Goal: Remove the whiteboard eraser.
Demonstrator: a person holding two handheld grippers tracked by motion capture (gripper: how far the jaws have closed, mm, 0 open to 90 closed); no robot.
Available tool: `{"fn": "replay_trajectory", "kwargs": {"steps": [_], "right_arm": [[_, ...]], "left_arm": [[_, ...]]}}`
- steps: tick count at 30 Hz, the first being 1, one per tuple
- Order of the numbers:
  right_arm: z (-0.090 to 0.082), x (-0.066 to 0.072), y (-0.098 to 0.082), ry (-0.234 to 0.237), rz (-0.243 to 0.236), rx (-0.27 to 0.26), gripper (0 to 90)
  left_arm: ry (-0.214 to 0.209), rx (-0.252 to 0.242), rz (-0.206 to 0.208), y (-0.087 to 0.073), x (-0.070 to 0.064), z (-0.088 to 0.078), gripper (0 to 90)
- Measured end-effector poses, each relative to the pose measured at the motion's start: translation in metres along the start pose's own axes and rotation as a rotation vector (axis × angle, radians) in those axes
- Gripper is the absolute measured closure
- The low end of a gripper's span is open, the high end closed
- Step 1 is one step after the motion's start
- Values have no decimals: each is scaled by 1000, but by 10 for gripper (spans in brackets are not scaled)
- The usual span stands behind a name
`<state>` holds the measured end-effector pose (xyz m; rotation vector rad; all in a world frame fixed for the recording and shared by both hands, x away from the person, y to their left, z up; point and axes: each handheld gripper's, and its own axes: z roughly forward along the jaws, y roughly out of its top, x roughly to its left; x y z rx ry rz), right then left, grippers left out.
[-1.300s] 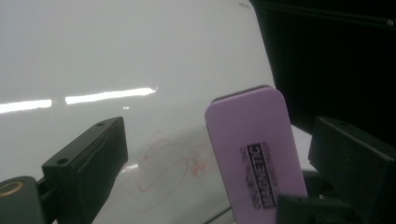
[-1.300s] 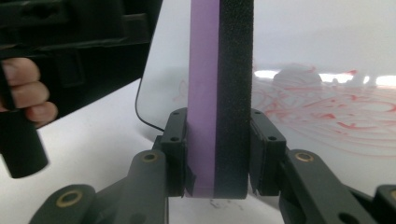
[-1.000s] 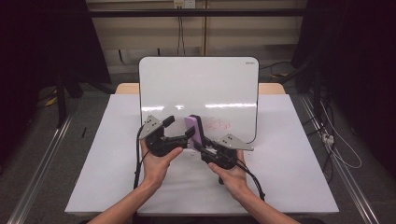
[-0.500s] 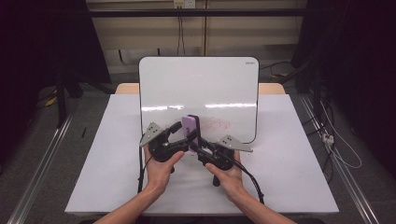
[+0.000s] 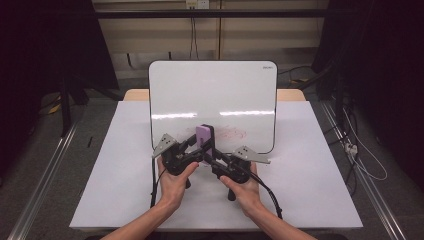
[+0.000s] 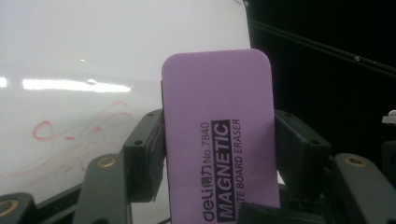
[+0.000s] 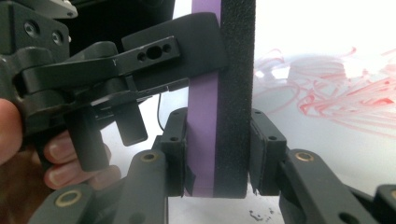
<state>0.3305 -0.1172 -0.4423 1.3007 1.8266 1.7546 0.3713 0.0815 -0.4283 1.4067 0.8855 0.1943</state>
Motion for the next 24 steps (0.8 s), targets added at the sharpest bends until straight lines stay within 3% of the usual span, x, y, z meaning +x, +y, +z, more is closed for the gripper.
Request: {"fn": "replay_trajectory", "kwargs": {"steps": [3,11,14,24], "right_arm": [[0,0,1,0,-26,-5,636],[-3,-1,1,6,-56,37,526],[-7,-1,1,3,-63,54,429],[-27,-23,6,-54,-55,67,282]], "left_arm": [[-7,5,35,2,-2,0,409],[10,-9,48,11,2,-4,411],[35,-6,99,18,4,-8,411],[49,39,151,29,7,-16,412]]}}
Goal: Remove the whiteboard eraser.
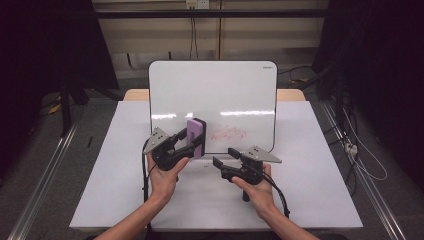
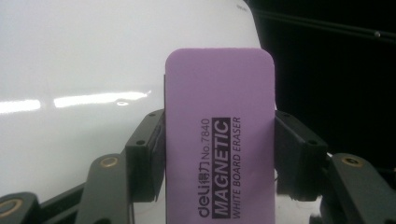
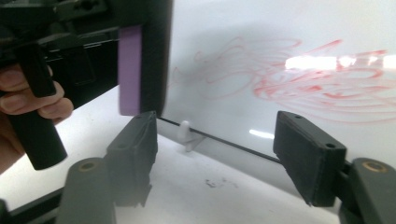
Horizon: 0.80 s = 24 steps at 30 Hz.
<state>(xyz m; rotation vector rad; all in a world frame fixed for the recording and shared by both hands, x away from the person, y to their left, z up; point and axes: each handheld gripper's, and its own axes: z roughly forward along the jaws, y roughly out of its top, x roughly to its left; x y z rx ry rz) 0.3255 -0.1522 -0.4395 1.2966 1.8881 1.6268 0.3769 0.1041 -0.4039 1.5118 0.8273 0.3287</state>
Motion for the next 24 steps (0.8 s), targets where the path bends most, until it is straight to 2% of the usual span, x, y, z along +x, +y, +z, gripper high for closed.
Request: {"fn": "replay_trajectory", "kwargs": {"steps": [3,5,6,7,9,11,13,15,16,18,21,23,24], "right_arm": [[-9,-7,1,-22,-16,0,261],[-15,-12,2,-69,-40,5,247],[-18,-14,2,-93,-43,2,236],[-20,-17,3,-104,-44,-1,226],[-22,-19,3,-109,-41,2,219],[-30,-28,4,-123,-41,10,196],[-33,-31,4,-131,-41,14,192],[-43,-40,3,-151,-41,18,175],[-43,-40,3,-151,-41,18,175],[-50,-49,0,-170,-40,18,155],[-55,-54,-2,-178,-38,26,140],[-59,-55,-3,-183,-55,37,129],[-61,-56,-4,-184,-63,40,121]], "left_arm": [[2,24,22,5,1,-2,411],[0,50,42,8,2,-4,411],[0,50,42,8,2,-4,411],[-4,70,42,12,4,-5,412],[-6,78,44,14,5,-6,412],[-3,93,75,17,6,-9,412],[3,97,79,18,6,-10,412],[8,127,103,17,8,-12,412],[8,127,103,17,8,-12,412],[15,165,110,17,7,-12,412],[45,198,171,18,6,-12,412],[50,204,175,18,6,-13,412],[67,214,191,20,6,-14,412]]}}
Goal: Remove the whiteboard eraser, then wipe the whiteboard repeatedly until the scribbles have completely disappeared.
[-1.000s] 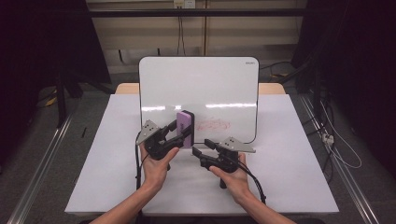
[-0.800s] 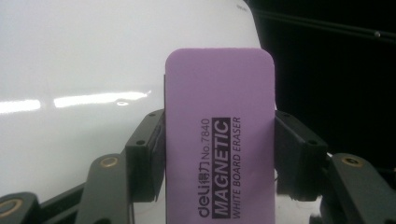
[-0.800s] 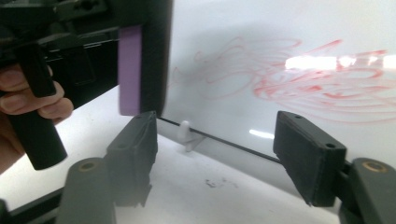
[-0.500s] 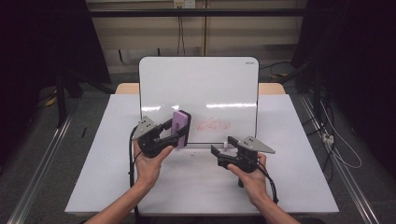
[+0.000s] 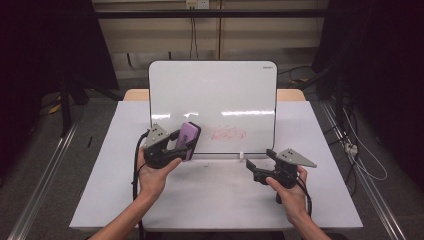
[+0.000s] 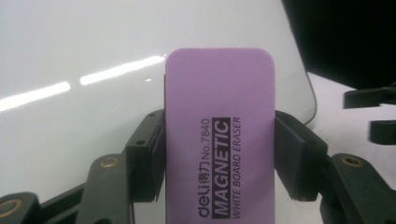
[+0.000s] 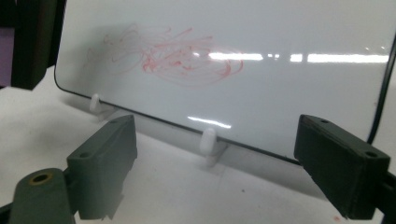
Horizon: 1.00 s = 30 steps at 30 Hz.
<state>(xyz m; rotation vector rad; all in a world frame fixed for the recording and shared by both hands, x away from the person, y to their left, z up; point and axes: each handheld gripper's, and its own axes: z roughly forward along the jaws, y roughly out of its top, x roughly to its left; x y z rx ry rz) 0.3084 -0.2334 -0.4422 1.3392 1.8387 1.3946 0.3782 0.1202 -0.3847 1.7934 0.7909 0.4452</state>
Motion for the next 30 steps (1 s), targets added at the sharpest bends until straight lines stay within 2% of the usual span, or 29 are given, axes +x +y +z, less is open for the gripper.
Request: {"fn": "replay_trajectory", "kwargs": {"steps": [4,6,10,11,15,16,19,22,26,28,30], "right_arm": [[-11,-6,-4,-29,-40,10,103],[-19,-11,-6,-44,-62,11,93],[-32,-19,-11,-83,-71,14,93],[-35,-21,-13,-96,-69,19,93],[-45,-29,-17,-110,-62,26,93],[-47,-30,-18,-111,-59,25,91],[-51,-34,-21,-114,-50,38,87],[-51,-35,-19,-111,-38,26,86],[-48,-33,-19,-103,-52,27,88],[-49,-33,-19,-119,-54,21,90],[-48,-34,-18,-121,-48,21,88]], "left_arm": [[40,11,41,3,1,-3,412],[53,12,44,4,2,-6,412],[63,16,31,4,6,-9,412],[92,20,42,4,8,-10,412],[106,22,50,4,10,-13,412],[119,29,68,5,11,-14,412],[133,36,91,5,12,-14,412],[144,47,124,4,12,-12,412],[156,67,153,4,12,-9,412],[163,71,156,4,13,-6,413],[184,88,180,4,15,-4,413]]}}
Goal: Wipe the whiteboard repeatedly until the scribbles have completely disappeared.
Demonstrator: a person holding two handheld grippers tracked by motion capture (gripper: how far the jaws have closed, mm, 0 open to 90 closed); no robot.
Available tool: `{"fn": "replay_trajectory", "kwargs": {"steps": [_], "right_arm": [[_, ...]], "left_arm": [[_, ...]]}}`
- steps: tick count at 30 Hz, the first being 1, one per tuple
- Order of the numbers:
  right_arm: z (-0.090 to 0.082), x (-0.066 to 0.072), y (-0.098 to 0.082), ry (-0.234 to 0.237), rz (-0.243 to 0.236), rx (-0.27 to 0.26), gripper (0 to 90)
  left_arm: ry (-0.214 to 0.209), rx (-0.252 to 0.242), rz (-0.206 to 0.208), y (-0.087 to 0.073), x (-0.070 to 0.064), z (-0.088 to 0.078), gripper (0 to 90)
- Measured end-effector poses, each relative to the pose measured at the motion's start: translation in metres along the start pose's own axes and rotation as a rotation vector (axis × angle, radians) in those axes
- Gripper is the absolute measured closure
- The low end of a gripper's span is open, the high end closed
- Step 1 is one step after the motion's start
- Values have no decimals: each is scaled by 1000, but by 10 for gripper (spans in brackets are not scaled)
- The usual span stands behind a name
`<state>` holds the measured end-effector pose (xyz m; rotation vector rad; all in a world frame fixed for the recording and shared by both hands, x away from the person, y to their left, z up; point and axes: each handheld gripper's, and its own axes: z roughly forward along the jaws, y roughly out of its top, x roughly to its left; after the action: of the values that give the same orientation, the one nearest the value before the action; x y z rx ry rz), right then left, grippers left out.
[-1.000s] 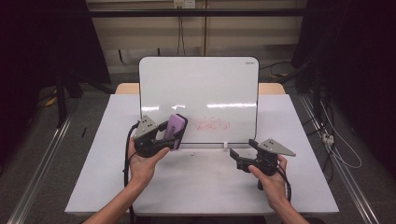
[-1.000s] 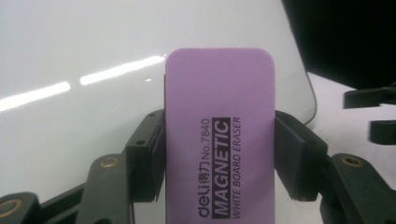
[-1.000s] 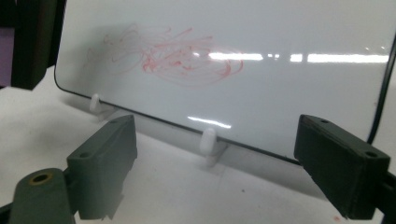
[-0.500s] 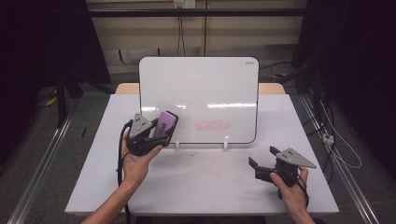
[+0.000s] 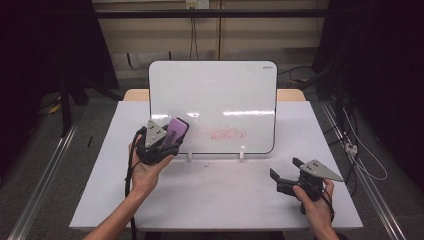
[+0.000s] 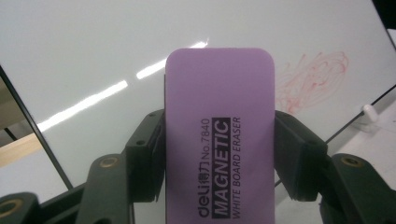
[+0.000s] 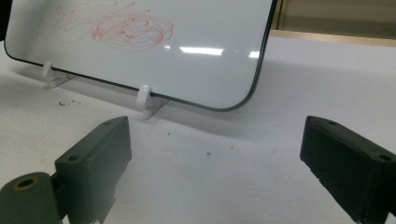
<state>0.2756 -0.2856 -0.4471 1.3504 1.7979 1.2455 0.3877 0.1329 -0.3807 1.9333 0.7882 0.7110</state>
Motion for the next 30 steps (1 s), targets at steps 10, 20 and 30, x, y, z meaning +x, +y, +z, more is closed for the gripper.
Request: {"fn": "replay_trajectory", "kwargs": {"steps": [10,20,30], "right_arm": [[1,2,-1,13,-10,8,86],[0,3,-1,16,-14,9,86],[2,2,-2,22,-12,21,86]], "left_arm": [[113,9,60,5,15,2,413],[153,69,164,4,4,18,413],[177,123,217,3,-5,42,412]]}}
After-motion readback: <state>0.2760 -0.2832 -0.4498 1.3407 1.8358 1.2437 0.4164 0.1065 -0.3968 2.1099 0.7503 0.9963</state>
